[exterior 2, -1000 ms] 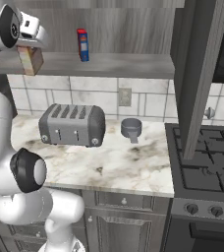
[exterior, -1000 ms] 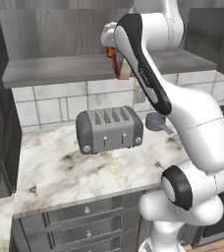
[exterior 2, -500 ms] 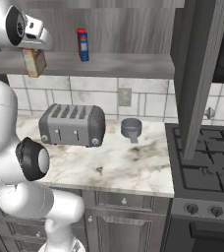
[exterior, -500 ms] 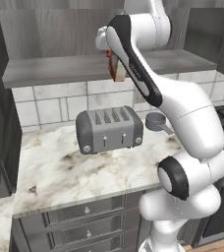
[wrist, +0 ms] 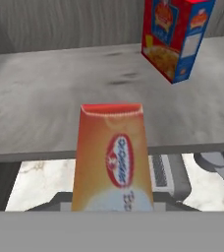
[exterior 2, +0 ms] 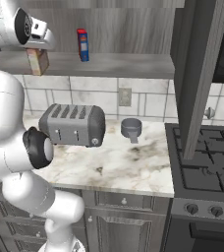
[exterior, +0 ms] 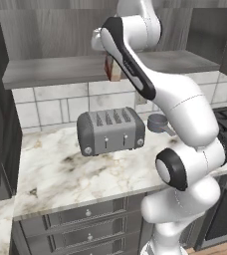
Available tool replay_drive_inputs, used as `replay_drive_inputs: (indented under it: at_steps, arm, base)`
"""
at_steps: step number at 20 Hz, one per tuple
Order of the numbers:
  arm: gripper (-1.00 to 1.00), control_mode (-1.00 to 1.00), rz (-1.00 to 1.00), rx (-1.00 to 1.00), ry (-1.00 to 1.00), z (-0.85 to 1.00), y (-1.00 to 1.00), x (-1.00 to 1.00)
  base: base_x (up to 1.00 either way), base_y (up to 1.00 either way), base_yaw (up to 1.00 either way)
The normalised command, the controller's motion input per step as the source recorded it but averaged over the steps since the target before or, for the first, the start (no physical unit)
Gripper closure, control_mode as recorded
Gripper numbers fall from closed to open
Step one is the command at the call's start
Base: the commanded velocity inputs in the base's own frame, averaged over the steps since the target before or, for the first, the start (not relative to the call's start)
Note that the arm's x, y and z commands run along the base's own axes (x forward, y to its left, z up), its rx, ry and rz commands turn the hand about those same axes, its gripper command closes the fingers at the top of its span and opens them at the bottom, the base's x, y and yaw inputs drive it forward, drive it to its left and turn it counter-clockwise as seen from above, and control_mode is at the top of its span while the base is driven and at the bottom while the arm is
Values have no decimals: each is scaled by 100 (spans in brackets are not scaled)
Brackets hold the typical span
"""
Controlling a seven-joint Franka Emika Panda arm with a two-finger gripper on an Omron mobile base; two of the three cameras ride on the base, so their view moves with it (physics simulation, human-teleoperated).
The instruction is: Pick the boxed food and boxed food from the counter and place them in the cabinets closest to them.
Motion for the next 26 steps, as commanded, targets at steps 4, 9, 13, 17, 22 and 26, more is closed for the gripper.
replay_drive_inputs:
  at_steps: [4,9,13,17,22,26]
  arm:
    - [100,-100,0,-1,1,-8,10,38]
    - [100,-100,0,-2,0,-5,9,42]
    - [100,-100,0,-3,0,0,6,44]
    - [100,-100,0,-1,0,0,5,45]
    - [100,-100,0,-1,0,0,5,44]
    - [100,-100,0,0,0,0,6,48]
  base:
    - [0,0,0]
    - [0,0,0]
    - [0,0,0]
    - [0,0,0]
    - [0,0,0]
    - [0,0,0]
